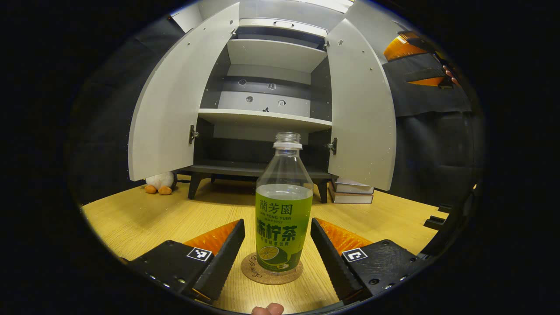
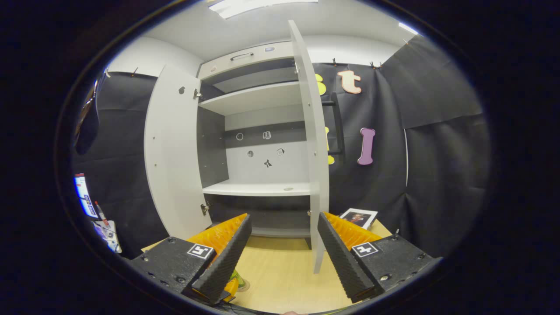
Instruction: Grasp the bottle in the cabinet with the left hand and place it on the coaster, then close the right door with the right hand and the left door with the left hand.
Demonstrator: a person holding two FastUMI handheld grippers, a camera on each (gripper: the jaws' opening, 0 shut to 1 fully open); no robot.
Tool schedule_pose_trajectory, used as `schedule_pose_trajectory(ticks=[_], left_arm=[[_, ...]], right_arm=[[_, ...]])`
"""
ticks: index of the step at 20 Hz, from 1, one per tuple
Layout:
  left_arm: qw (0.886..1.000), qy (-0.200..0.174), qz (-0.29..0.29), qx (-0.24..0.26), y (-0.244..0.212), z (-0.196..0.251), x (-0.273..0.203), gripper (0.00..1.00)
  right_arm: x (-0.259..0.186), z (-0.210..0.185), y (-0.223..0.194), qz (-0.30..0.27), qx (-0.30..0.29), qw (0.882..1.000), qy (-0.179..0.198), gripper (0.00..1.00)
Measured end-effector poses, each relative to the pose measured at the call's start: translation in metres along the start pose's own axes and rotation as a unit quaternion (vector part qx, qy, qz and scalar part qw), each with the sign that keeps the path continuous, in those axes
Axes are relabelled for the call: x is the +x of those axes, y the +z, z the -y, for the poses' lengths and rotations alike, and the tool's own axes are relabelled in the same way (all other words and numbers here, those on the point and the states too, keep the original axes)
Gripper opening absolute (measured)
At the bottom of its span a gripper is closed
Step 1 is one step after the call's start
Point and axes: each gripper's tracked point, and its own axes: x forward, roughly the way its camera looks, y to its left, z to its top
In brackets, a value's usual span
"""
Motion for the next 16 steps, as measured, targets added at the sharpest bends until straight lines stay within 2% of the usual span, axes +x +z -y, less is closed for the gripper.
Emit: schedule_pose_trajectory(ticks=[1,2,3,5,6,7,8,11,13,14,16], left_arm=[[1.000,-0.002,0.001,-0.002,0.005,0.000,-0.006,0.93],[1.000,-0.006,0.004,-0.003,0.013,-0.001,-0.012,0.93],[1.000,-0.009,0.011,-0.005,0.025,-0.001,-0.018,0.93],[1.000,-0.010,0.025,-0.010,0.052,-0.004,-0.029,0.93],[0.999,-0.008,0.032,-0.012,0.067,-0.007,-0.033,0.93],[0.999,-0.008,0.038,-0.015,0.082,-0.008,-0.035,0.93],[0.999,-0.005,0.042,-0.017,0.094,-0.008,-0.038,0.93],[0.998,0.005,0.053,-0.025,0.134,-0.015,-0.037,0.93],[0.998,0.024,0.051,-0.029,0.150,-0.025,-0.037,0.93],[0.998,0.029,0.050,-0.033,0.158,-0.029,-0.038,0.93],[0.997,0.036,0.052,-0.038,0.169,-0.035,-0.043,0.93]], right_arm=[[0.001,0.000,-0.001,-0.002,0.002,1.000,0.001,0.96],[0.001,0.000,-0.002,-0.003,0.001,1.000,0.000,1.00],[0.000,0.002,-0.002,-0.003,-0.002,1.000,-0.002,0.96],[0.000,0.007,-0.004,-0.004,-0.010,1.000,-0.010,0.96],[0.001,0.008,-0.004,-0.001,-0.010,1.000,-0.011,1.00],[0.002,0.007,-0.003,0.002,-0.008,1.000,-0.013,0.96],[0.003,0.007,-0.003,0.006,-0.005,1.000,-0.014,1.00],[0.004,-0.001,0.000,0.023,-0.004,1.000,-0.008,0.96],[0.006,-0.001,-0.006,0.026,-0.012,0.999,-0.014,0.96],[0.007,0.000,-0.010,0.028,-0.014,0.999,-0.017,1.00],[0.011,0.001,-0.005,0.042,-0.012,0.999,-0.022,0.96]])
